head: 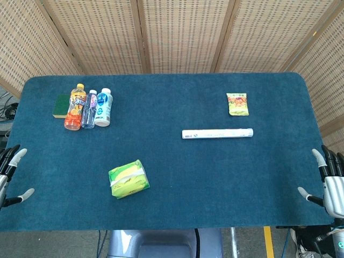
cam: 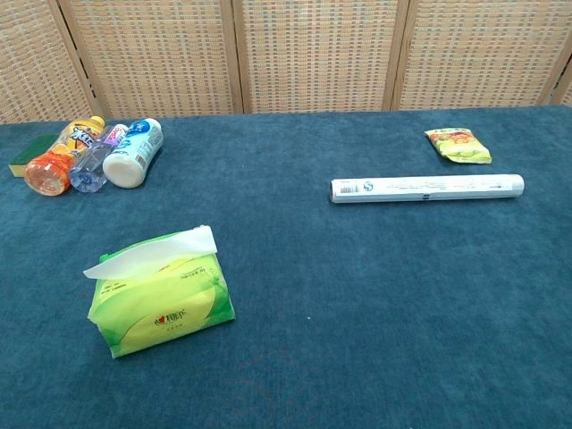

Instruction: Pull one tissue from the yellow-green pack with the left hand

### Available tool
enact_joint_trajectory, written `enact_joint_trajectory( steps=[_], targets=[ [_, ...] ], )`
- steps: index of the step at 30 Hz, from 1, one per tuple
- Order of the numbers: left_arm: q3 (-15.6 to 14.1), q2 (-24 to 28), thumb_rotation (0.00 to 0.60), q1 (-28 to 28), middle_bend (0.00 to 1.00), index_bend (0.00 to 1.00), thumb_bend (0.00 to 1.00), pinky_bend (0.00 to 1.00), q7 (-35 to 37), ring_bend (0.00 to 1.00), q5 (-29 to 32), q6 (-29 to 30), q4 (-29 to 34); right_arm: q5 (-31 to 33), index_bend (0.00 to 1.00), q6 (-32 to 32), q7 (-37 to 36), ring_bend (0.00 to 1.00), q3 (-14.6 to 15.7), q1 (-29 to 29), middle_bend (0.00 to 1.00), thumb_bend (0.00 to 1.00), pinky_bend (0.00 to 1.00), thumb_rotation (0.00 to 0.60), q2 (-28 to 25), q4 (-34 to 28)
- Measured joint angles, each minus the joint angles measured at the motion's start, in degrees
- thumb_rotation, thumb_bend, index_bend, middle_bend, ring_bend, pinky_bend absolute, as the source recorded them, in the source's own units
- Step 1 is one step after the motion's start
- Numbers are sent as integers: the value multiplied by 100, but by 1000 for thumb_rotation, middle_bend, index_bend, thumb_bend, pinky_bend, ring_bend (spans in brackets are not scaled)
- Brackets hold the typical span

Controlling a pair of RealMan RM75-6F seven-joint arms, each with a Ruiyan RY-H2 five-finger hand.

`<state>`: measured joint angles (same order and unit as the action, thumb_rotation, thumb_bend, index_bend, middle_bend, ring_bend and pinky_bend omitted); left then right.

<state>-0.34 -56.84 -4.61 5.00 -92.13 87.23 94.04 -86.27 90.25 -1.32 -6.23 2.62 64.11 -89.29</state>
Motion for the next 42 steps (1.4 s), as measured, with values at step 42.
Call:
enact_joint_trajectory(
  steps=[42],
  targets=[
    [542, -2538, 600, -1643, 257, 307, 118, 361, -2615, 259, 826, -2123, 1046, 114, 0, -156, -362, 0, -29, 35, 0, 0, 0, 600, -106, 37]
  ],
)
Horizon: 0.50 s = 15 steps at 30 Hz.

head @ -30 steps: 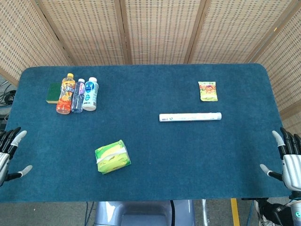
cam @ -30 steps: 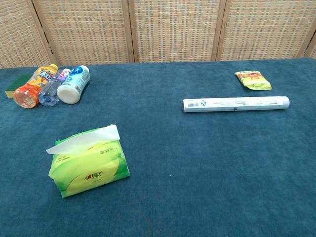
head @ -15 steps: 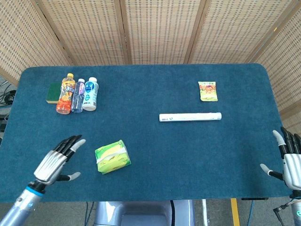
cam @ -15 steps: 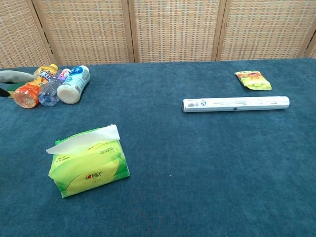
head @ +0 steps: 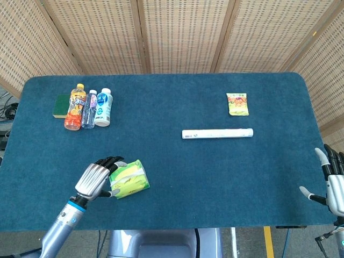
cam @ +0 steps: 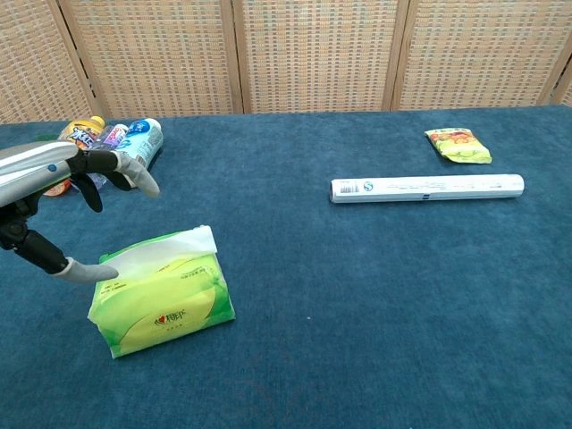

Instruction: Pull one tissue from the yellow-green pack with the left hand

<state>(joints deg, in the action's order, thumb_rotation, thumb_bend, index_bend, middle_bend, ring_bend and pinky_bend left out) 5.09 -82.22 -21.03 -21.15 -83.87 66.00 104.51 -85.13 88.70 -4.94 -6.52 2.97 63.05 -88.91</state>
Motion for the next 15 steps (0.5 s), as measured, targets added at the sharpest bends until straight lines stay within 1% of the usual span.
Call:
enact_joint_trajectory(
  steps=[2, 11, 15],
  targets=[
    [20, -129, 600, -29, 268, 319, 156, 374, -165, 270, 97, 23, -19, -5, 0, 0, 3, 0, 3, 0, 0, 0, 0, 600, 1, -2],
    [99, -688, 600, -94, 301, 358, 166, 436, -661, 317, 473, 219, -221, 6, 0, -12, 1, 0, 1, 5, 0, 0, 0, 600, 5, 0],
    [114, -865, 600, -113, 319, 387, 226, 468, -1005, 346, 755, 273, -233, 11, 0, -24, -23, 0, -1, 10, 0, 0, 0, 600, 1, 7]
  ],
)
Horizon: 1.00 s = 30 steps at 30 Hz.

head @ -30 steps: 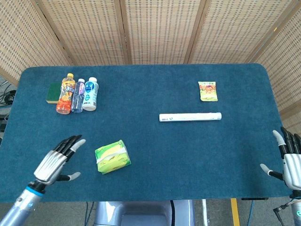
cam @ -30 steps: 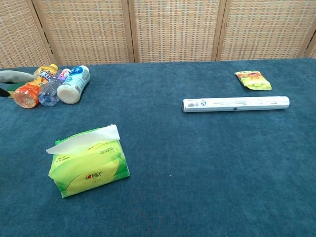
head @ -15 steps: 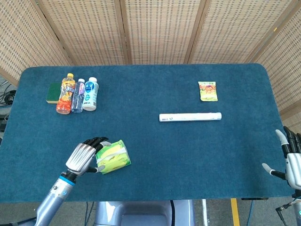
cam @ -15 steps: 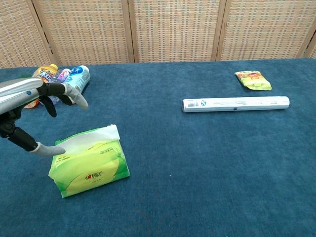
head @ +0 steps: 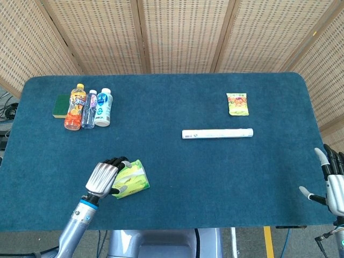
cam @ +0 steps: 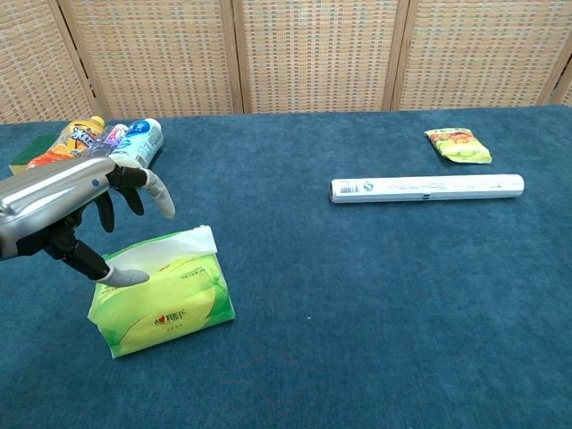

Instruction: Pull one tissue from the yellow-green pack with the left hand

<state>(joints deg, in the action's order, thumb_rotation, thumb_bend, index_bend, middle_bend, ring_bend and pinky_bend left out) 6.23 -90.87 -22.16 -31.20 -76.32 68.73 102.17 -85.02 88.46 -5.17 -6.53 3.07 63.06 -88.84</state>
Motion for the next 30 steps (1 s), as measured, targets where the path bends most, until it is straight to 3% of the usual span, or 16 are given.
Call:
enact_joint_trajectory(
  steps=[11, 22, 30],
  targets=[
    [94, -428, 600, -72, 474, 587, 396, 573, -487, 490, 416, 213, -123, 22, 0, -6, -61, 0, -10, -2, 0, 0, 0, 600, -16, 8],
    [149, -654, 600, -128, 506, 643, 556, 595, -885, 519, 798, 424, -202, 21, 0, -28, -110, 0, -5, 4, 0, 0, 0, 600, -19, 25],
    [190, -536, 600, -144, 553, 698, 602, 610, -521, 548, 541, 546, -143, 27, 0, -20, -124, 0, -8, -1, 0, 0, 0, 600, -21, 23]
  ],
)
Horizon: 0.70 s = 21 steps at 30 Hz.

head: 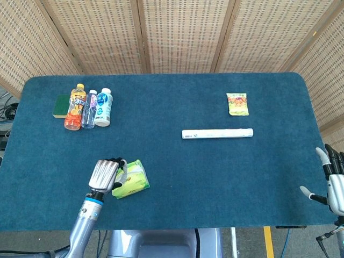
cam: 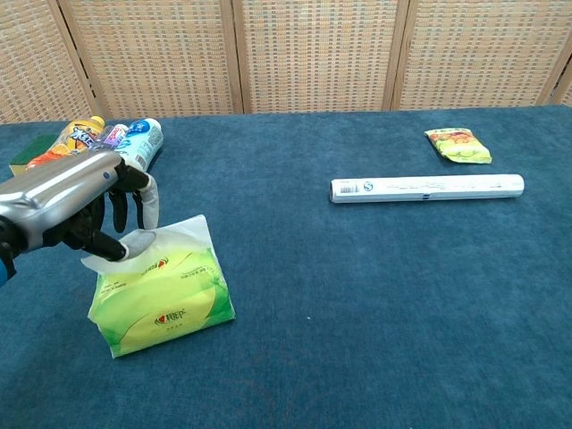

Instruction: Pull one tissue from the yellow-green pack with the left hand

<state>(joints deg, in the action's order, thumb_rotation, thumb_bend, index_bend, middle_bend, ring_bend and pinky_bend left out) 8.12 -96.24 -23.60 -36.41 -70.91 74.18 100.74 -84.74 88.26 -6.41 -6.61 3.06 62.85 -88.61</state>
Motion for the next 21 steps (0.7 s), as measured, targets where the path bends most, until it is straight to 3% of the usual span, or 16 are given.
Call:
enact_joint_trajectory(
  steps=[9, 14, 21],
  targets=[
    [426, 733, 600, -22, 560, 708, 616, 615, 501, 554, -403, 283, 483, -17, 0, 19, -20, 0, 3, -8, 0, 0, 0, 600, -9, -10],
    [949, 1264, 600, -97, 560, 708, 608, 615, 780, 554, -459, 376, 592, -20, 0, 35, -32, 0, 2, -15, 0, 0, 0, 600, -21, -24],
    [1546, 1873, 600, -356, 560, 708, 598, 615, 1862, 554, -530, 193, -164, 13, 0, -46, 28, 0, 4, 16, 0, 0, 0, 600, -4, -26]
  ],
)
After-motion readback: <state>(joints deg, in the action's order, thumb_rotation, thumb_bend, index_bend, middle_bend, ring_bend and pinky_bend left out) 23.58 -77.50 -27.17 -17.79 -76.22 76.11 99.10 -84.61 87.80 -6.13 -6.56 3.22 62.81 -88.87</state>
